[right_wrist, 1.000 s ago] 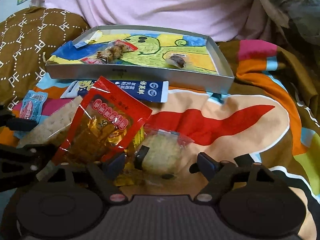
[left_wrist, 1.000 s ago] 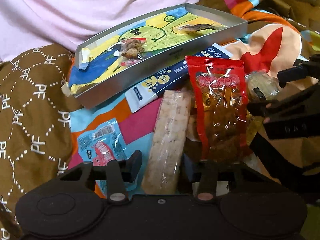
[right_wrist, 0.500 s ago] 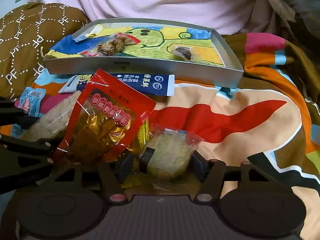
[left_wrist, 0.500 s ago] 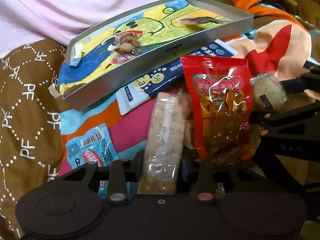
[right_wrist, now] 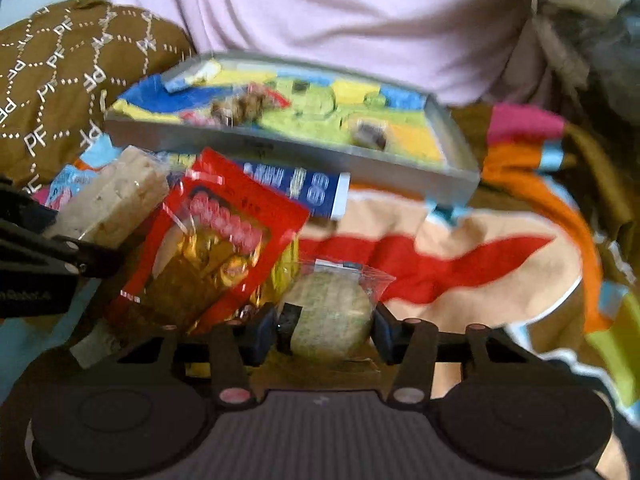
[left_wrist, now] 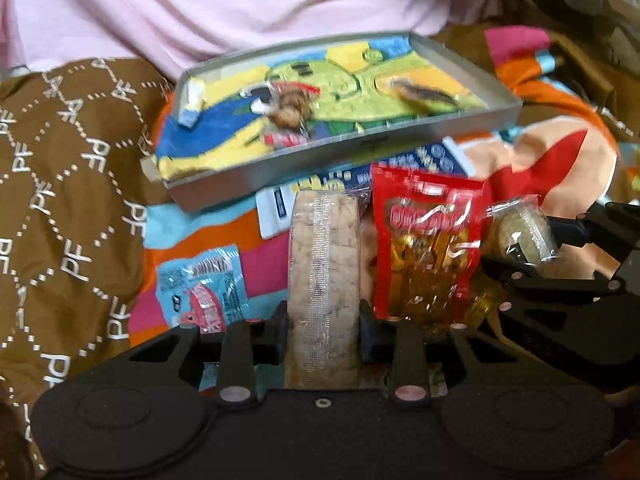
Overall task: Organize snacks
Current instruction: 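Carry the pastry and rice bar into the tray and open both tools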
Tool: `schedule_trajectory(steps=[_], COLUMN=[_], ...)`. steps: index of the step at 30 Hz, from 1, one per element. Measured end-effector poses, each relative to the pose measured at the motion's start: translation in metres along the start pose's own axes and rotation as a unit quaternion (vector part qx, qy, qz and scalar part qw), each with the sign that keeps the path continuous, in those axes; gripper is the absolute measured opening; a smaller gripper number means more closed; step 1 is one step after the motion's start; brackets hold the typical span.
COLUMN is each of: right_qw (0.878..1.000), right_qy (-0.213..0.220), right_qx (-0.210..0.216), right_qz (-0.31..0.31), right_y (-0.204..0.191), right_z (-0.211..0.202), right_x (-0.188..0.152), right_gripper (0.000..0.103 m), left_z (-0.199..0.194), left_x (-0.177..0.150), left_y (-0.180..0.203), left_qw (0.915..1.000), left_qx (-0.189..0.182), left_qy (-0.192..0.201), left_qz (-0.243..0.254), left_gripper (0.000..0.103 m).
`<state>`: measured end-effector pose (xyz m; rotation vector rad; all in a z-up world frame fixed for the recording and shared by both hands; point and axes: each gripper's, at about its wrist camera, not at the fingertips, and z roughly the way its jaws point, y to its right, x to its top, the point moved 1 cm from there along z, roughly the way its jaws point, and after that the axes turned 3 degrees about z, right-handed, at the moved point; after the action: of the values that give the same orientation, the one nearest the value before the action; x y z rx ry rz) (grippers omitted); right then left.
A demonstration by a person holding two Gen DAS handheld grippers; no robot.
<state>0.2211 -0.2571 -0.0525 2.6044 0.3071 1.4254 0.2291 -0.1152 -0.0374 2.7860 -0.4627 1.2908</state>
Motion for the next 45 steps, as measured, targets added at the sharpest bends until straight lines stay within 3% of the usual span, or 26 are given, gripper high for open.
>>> schedule_trajectory(steps=[8, 14, 21, 31, 36, 40, 45], right_qw=[0.994, 0.988, 0.981, 0.959, 0.962, 0.969, 0.972], right_qy=[0.103, 0.151, 0.179, 0.266, 0.251, 0.215, 0.203], right_qx=[-0.011, -0.010, -0.013, -0.046, -0.067, -0.068, -0.066], right_qz=[0.022, 0.043, 0.078, 0.082, 0.079, 0.096, 0.097], right_y=[0.007, 0.018, 0.033, 0.048, 0.056, 0.068, 0.072], right_z=[-0.024, -0.020, -0.001, 0.021, 0.043, 0.060, 0.066], right_x=[0.012, 0.026, 0.042, 0.068, 0.076, 0.074, 0.070], right_gripper=[0.054, 0.054, 0.055, 0.055, 0.055, 0.055, 0.055], left_z=[-0.020, -0.021, -0.006, 0.030, 0.064, 0.089, 0.110], left_x=[0.020, 0.047, 0.095, 0.156, 0.175, 0.176, 0.170], left_y=[0.002, 0.003, -0.005, -0.008, -0.009, -0.002, 0.005], left_qw=[0.9984, 0.9955, 0.9895, 0.9771, 0.9741, 0.9773, 0.9813], left_qx=[0.019, 0.024, 0.004, 0.019, 0.015, 0.010, 0.005], left_qy=[0.050, 0.087, 0.116, 0.159, 0.147, 0.126, 0.103], left_qz=[-0.018, -0.029, -0.087, -0.140, -0.171, -0.170, -0.163], left_gripper=[0.035, 0.035, 0.035, 0.035, 0.035, 0.035, 0.035])
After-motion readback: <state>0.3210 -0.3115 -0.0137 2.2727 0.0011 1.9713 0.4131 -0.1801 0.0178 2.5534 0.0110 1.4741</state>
